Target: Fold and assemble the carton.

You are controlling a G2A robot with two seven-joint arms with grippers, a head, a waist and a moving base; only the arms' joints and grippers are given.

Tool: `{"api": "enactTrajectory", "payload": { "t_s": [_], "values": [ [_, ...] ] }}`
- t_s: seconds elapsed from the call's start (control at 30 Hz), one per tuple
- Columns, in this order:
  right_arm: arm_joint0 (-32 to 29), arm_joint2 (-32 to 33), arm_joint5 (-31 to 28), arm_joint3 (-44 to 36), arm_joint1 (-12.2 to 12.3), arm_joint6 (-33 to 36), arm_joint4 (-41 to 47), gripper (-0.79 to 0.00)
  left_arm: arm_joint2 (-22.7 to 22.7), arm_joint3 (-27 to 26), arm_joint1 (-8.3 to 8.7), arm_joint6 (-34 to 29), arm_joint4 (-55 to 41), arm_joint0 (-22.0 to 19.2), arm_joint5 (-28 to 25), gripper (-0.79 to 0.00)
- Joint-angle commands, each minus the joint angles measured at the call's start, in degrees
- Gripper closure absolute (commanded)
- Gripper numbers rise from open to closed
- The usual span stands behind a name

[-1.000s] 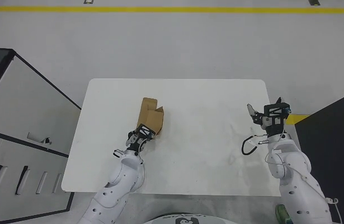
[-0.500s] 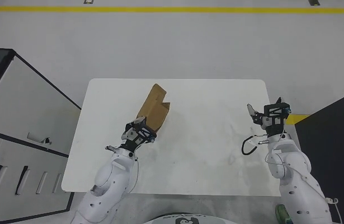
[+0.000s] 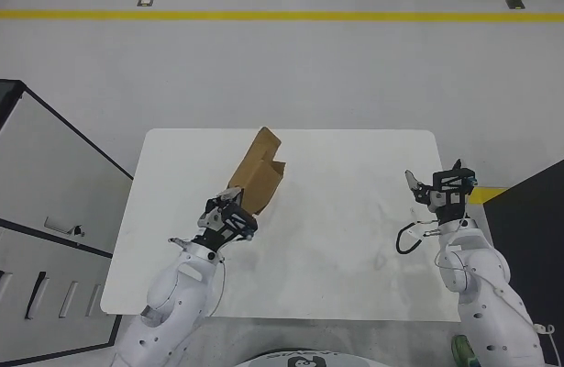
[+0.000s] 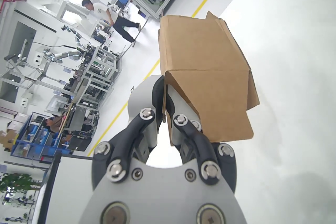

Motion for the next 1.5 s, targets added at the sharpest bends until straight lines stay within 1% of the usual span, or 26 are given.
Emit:
{"api": "enactTrajectory", "payload": {
  "t_s": [0.0, 0.13, 0.3, 0.53, 0.87, 1.0, 1.2, 1.37, 1.47],
  "values": [
    [0.00, 0.00, 0.00, 0.00, 0.00, 0.00, 0.00, -0.785, -1.37, -2.13, 0.28, 1.97, -1.30, 0.90, -2.18, 0.000],
    [0.00, 0.00, 0.00, 0.00, 0.00, 0.00, 0.00, -0.785, -4.63, -6.10, 0.96, 4.99, -2.67, 2.59, -7.85, 0.000],
    [0.00, 0.00, 0.00, 0.00, 0.00, 0.00, 0.00, -0.785, -8.42, -10.67, 1.64, 8.95, -2.60, 3.97, -10.87, 0.000],
    [0.00, 0.00, 0.00, 0.00, 0.00, 0.00, 0.00, -0.785, -11.27, -15.70, 2.30, 15.50, -0.71, 6.41, -11.25, 0.000],
    [0.00, 0.00, 0.00, 0.00, 0.00, 0.00, 0.00, -0.785, -11.34, -15.79, 2.32, 15.63, -0.37, 6.05, -10.87, 0.000],
    [0.00, 0.00, 0.00, 0.00, 0.00, 0.00, 0.00, -0.785, -12.11, -17.24, 2.83, 22.85, 3.33, 4.26, -10.26, 0.000],
    [0.00, 0.00, 0.00, 0.00, 0.00, 0.00, 0.00, -0.785, -13.23, -18.70, 4.02, 35.35, 13.83, 2.41, -9.58, 0.000],
    [0.00, 0.00, 0.00, 0.00, 0.00, 0.00, 0.00, -0.785, -14.46, -18.59, 4.60, 41.02, 16.90, 1.77, -7.07, 0.000],
    [0.00, 0.00, 0.00, 0.00, 0.00, 0.00, 0.00, -0.785, -14.61, -18.52, 4.63, 41.16, 17.15, 1.76, -6.83, 0.000]
  ]
}}
